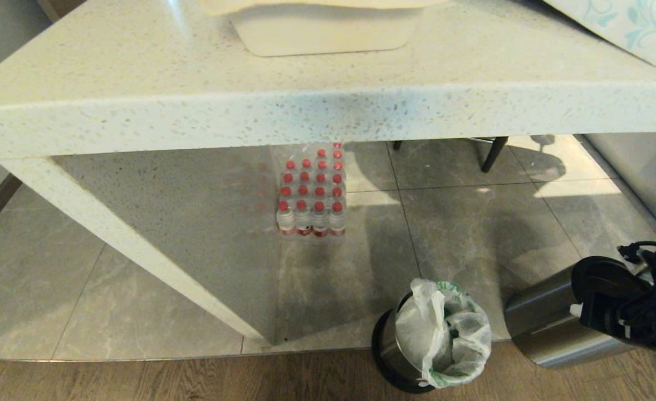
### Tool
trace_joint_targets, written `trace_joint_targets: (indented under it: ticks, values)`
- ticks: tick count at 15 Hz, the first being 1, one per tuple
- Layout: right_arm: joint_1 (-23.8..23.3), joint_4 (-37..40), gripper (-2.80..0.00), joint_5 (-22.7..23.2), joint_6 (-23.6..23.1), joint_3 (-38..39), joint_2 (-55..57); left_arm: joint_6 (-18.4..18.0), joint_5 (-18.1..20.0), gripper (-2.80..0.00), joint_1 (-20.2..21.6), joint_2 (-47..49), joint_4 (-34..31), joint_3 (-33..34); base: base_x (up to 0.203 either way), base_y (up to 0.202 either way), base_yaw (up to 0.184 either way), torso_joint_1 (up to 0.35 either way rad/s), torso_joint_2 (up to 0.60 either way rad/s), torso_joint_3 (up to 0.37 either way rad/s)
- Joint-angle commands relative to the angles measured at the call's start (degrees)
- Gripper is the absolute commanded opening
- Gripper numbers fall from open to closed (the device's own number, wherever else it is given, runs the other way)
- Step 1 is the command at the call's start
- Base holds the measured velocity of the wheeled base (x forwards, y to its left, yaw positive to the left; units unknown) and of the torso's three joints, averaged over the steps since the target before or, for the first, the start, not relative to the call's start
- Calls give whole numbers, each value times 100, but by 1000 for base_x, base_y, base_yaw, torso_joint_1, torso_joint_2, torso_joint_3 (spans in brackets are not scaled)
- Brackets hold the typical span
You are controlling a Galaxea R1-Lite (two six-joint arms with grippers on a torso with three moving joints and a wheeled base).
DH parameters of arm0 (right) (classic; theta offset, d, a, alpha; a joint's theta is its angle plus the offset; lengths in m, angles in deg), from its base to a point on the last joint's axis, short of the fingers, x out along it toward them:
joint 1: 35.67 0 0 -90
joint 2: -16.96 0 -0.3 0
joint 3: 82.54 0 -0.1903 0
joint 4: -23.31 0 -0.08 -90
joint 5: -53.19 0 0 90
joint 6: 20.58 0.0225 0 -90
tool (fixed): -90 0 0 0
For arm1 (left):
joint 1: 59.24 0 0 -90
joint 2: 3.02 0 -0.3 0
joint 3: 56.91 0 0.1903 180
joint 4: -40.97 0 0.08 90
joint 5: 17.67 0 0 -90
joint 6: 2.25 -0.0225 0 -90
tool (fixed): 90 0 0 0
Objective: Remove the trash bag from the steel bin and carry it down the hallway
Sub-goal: Pick up the trash bag
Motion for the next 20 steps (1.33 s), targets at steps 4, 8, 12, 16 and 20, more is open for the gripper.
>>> trace_joint_targets:
  ticks: [4,8,12,16,20]
  values:
    - [985,63,-280,-31,-73,74,-112,2,-1,-280,0,-1,2,0,0,0,0,0,0,0]
    - [1527,271,-280,90,-954,-24,4,2,-1,-280,0,-1,2,0,0,0,0,0,0,0]
    - [1534,-114,-280,110,-1326,8,653,2,-1,-280,0,-1,2,0,0,0,0,0,0,0]
    - [1504,-1135,-280,101,-1332,1,1738,2,-1,-280,0,-1,2,0,0,0,0,0,0,0]
    - [1500,-1923,-280,119,-1374,-25,2502,2,-1,-280,0,-1,2,0,0,0,0,0,0,0]
